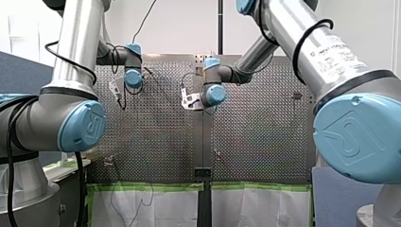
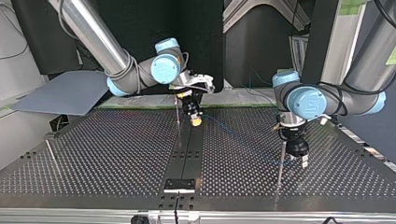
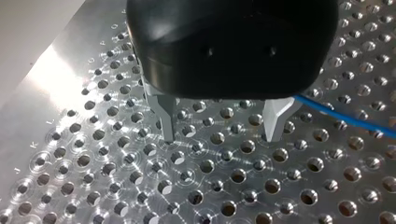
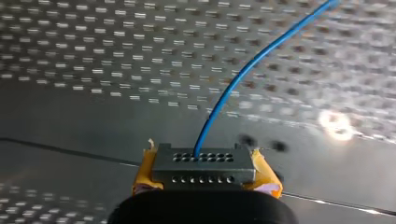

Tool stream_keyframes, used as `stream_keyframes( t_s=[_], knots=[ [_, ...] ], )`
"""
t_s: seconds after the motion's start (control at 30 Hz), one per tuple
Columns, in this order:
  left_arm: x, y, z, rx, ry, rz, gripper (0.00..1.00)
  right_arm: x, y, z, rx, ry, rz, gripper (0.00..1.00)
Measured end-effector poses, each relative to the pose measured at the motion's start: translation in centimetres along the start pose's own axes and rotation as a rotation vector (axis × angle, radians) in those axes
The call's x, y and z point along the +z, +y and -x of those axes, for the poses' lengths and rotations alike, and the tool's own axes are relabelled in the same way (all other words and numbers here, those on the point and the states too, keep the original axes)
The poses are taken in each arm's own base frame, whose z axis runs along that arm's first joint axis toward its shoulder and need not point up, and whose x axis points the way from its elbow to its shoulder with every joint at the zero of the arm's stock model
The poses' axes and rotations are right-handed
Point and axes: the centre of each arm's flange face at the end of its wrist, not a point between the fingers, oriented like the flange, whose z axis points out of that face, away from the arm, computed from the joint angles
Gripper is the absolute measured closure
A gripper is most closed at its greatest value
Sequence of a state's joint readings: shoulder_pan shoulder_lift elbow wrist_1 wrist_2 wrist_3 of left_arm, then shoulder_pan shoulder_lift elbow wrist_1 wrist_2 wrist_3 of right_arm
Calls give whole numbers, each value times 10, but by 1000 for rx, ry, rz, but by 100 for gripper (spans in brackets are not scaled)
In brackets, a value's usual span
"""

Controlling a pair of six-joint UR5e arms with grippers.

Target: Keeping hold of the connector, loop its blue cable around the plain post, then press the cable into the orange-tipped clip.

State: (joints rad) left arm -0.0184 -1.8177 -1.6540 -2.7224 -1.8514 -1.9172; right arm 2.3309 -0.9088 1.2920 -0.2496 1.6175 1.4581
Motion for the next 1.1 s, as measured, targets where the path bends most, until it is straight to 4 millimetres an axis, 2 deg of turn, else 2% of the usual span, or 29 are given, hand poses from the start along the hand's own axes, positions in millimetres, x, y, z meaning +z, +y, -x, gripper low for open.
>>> stream_keyframes(
  t_s=[0.17, 0.43, 0.7, 1.1],
  knots=[
    [1, 0, -5, -2, 9, -7, 9, 5, -8, 34, -9, -52, 19, 100],
    [4, 3, -30, 20, 51, 0, 9, 7, -18, 99, -13, -121, 43, 100],
    [4, 4, -33, 21, 53, 6, 9, -1, -21, 133, -4, -132, 45, 100],
    [3, 3, -33, 21, 55, 6, 9, 0, -24, 214, -17, -209, 87, 100]
  ],
)
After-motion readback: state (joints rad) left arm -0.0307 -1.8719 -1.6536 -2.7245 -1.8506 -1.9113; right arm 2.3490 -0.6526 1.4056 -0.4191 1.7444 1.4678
